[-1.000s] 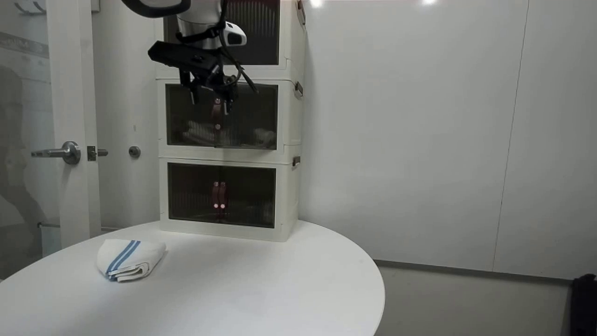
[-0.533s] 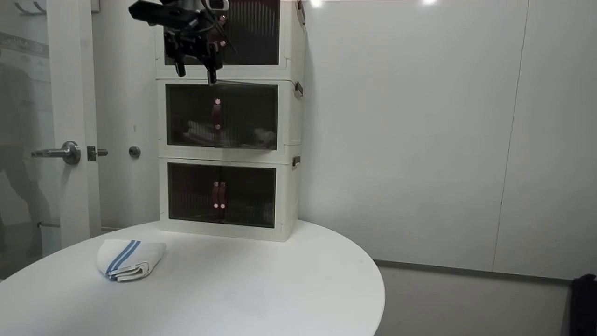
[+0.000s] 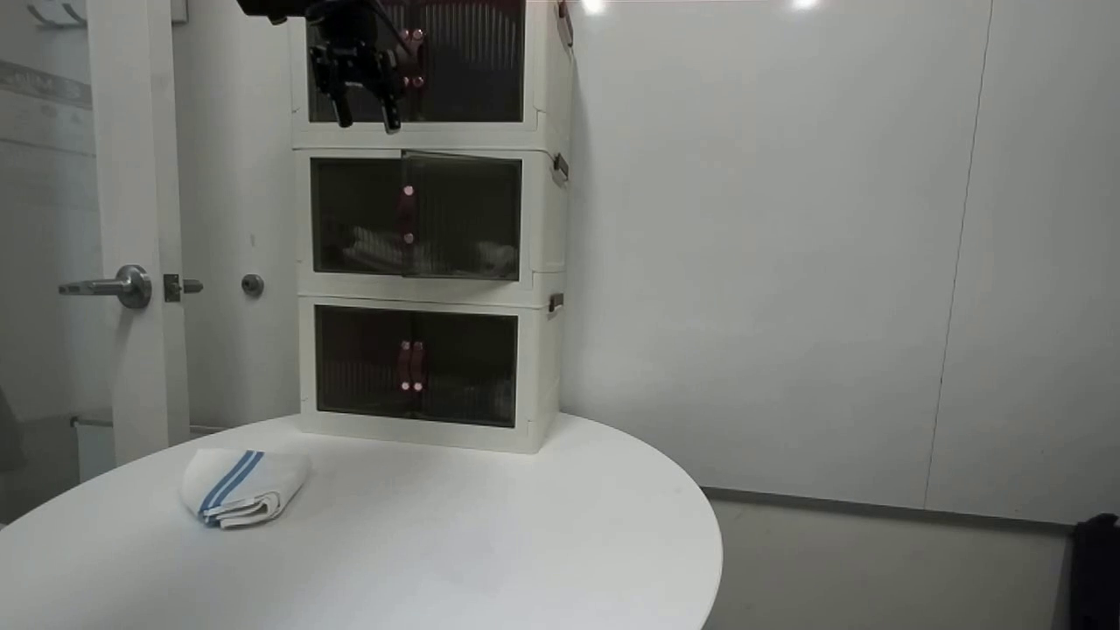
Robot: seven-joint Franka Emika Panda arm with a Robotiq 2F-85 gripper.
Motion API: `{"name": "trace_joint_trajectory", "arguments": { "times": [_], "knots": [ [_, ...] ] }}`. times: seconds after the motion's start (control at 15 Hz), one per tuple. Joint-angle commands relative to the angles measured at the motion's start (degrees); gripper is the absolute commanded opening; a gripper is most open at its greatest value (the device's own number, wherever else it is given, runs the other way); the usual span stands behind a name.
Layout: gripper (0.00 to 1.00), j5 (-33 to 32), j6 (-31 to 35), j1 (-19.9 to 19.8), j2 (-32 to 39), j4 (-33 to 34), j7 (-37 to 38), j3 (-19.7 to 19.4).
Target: Open the cabinet doors in the middle
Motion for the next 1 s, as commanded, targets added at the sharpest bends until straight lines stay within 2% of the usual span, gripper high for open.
{"name": "trace_joint_trajectory", "arguments": {
  "times": [0.0, 0.47, 0.93],
  "knots": [
    [1.0, -6.2, -7.1, 1.0, 5.3, 9.1, 9.3, -0.8],
    [1.0, -8.8, -13.0, 2.8, 11.0, 17.6, 16.8, -2.0],
    [1.0, -11.0, -17.1, 3.6, 14.1, 21.9, 21.5, -4.4]
  ]
}}
